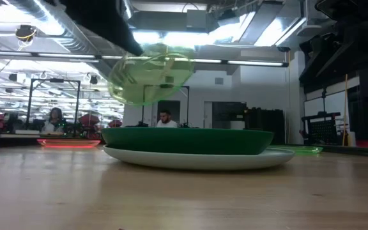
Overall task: Stack plastic plates
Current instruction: Stack the left transparent green plate on top of the light orange plate
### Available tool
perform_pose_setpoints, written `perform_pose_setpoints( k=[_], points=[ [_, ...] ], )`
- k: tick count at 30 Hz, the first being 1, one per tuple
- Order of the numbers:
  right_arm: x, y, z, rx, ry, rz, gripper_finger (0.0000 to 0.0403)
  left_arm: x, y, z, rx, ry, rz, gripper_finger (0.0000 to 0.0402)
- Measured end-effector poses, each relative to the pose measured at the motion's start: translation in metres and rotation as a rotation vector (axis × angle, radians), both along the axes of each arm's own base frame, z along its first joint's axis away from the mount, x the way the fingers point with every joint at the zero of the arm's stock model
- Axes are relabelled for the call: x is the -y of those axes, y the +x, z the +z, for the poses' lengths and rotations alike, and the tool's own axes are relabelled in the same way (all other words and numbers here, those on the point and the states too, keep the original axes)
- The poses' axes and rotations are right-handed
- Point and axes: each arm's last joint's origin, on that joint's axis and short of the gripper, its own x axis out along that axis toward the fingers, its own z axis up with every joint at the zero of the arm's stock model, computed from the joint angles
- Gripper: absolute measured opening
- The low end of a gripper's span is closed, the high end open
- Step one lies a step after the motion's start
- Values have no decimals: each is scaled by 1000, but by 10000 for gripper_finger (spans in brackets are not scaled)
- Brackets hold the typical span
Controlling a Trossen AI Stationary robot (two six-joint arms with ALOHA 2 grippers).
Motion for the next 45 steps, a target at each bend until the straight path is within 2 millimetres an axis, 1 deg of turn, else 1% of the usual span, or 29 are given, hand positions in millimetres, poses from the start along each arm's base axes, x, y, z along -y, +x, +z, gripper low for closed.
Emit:
perform_pose_setpoints(
  k=[10, 13, 20, 23, 28, 34, 41, 45],
  points=[
    [0, 0, 0, 0, 0, 0, 150, -5, 15, 9, 80, 8, -81, 1],
    [0, 0, 0, 0, 0, 0, 150, -6, 21, 8, 100, 14, -94, 1],
    [0, 0, 0, -2, -1, 0, 149, -4, 35, -9, 80, 32, -161, 1],
    [0, 0, 0, -5, -2, 0, 150, -6, 42, -15, 84, 40, -159, 2],
    [0, -1, -1, -9, -4, 1, 150, -9, 48, -27, 46, 0, -177, 1],
    [0, -1, -1, -15, -7, 1, 150, -10, 52, -41, -4, -18, -195, 2],
    [0, -1, -1, -17, -8, 1, 150, -15, 55, -57, -78, -2, -174, 2],
    [1, -1, -2, -22, -9, 0, 150, -19, 55, -60, -93, -18, -141, 1]
  ],
)
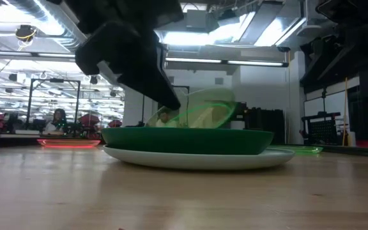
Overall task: Stack plastic plates
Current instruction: Stack the left transparent green plate on top of the light orange plate, then stack the orange transparent plate on top of the transparent green plate
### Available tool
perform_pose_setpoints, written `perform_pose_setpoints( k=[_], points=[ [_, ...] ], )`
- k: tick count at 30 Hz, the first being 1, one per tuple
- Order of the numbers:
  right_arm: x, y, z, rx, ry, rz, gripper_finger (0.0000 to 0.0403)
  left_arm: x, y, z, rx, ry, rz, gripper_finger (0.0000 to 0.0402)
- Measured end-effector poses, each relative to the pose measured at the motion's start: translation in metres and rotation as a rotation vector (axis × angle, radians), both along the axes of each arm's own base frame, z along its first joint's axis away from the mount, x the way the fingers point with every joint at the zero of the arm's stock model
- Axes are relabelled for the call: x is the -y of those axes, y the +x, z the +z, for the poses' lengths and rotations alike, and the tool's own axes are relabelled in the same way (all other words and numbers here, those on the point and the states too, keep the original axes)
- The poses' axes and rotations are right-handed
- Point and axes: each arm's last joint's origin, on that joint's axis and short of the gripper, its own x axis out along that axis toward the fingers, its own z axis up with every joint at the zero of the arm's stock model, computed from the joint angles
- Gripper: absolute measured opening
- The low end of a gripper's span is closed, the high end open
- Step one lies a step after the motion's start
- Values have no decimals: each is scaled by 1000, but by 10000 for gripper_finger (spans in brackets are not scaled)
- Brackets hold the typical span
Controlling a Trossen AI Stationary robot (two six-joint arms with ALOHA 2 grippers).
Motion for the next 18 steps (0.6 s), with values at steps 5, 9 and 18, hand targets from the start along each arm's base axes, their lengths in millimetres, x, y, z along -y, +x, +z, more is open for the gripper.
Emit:
perform_pose_setpoints(
  k=[5, 9, 18],
  points=[
    [0, -1, -2, -1, 11, -11, 149, -2, -1, -1, -15, -23, 23, 6],
    [2, -3, -13, -10, 8, -12, 149, -2, -2, -3, -35, -37, 30, 22],
    [2, -5, -22, 13, 20, -12, 150, -5, -1, -3, -31, -46, 50, 67]
  ],
)
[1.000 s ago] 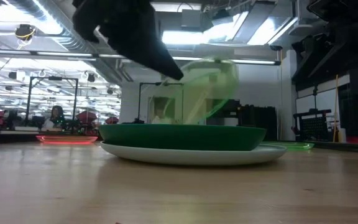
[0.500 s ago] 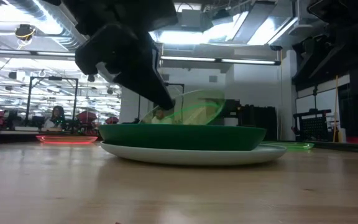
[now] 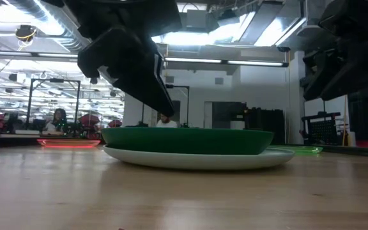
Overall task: Stack plastic plates
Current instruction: Stack the orange transparent plate on top of the transparent green plate
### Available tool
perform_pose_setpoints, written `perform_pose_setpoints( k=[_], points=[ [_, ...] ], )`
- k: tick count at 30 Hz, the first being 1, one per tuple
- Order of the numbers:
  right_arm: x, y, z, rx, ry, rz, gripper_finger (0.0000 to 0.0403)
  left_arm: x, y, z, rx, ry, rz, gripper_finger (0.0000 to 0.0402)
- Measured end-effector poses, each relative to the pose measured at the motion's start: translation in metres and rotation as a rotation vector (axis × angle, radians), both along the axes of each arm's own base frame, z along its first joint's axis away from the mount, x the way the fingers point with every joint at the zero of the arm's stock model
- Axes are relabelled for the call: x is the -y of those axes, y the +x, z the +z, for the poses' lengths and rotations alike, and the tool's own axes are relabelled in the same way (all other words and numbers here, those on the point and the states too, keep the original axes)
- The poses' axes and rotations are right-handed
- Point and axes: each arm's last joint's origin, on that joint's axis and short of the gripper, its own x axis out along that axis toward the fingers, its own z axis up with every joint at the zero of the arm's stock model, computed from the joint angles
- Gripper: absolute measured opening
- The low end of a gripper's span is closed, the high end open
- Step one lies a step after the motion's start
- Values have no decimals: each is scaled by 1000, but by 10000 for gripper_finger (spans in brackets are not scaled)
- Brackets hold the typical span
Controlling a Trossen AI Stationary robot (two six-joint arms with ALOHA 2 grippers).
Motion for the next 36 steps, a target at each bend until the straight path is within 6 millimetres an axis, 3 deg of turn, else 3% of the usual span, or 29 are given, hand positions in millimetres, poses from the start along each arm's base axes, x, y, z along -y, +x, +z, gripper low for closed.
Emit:
perform_pose_setpoints(
  k=[8, 18, 27, 36],
  points=[
    [0, 0, 0, 0, 0, 0, 149, 0, -9, 20, 31, -28, 14, 78],
    [0, 0, 0, 0, 3, -2, 149, -17, -48, 58, -23, -47, 222, 78],
    [0, 0, 0, 3, 4, -2, 149, -48, -79, 55, -183, 60, 563, 78],
    [0, 0, 0, 3, 4, -3, 149, -85, -85, 43, -274, 20, 762, 78]
  ],
)
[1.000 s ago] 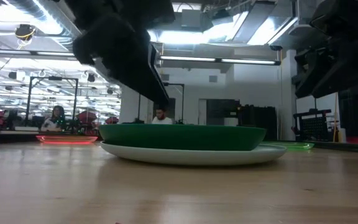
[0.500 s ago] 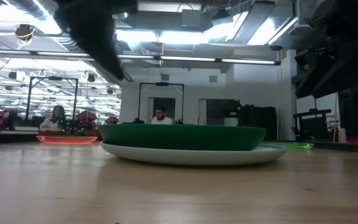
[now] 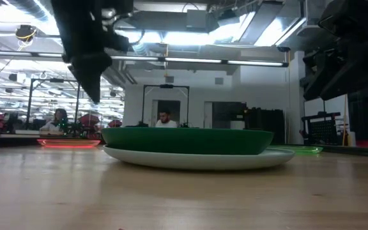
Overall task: Stack plastic plates
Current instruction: Stack the orange transparent plate on top of the transparent green plate
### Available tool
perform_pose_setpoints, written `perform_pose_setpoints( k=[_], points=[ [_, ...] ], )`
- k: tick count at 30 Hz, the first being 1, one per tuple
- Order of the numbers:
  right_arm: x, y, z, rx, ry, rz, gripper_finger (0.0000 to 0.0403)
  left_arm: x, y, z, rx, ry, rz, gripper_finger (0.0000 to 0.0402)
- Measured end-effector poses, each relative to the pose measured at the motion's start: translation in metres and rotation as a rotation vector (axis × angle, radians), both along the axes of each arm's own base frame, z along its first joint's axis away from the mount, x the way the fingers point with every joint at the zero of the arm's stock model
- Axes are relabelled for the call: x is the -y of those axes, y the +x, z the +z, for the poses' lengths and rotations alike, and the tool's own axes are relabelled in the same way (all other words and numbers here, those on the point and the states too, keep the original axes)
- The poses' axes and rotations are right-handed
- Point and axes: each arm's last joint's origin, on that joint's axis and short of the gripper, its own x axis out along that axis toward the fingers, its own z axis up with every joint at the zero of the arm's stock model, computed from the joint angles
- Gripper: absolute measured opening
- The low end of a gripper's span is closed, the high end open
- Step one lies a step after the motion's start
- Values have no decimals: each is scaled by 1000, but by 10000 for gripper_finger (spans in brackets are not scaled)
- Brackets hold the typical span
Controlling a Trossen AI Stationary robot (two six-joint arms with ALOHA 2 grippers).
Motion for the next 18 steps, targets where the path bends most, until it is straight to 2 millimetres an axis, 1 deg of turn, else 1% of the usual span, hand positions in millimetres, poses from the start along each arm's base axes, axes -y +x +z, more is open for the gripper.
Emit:
perform_pose_setpoints(
  k=[4, 7, 11, 14, 18],
  points=[
    [0, 0, 0, 1, 5, -5, 149, -13, -6, -11, -47, 6, 47, 78],
    [0, 0, 0, 1, 15, -14, 150, -19, -10, -17, -83, -2, 59, 78],
    [0, 0, 0, 1, 14, -13, 149, -27, -12, -21, -94, -42, 101, 79],
    [0, 0, 0, 1, 15, -14, 149, -33, -12, -21, -98, -50, 119, 95],
    [0, 0, 0, 1, 15, -13, 149, -42, -14, -21, -112, -44, 147, 131]
  ],
)
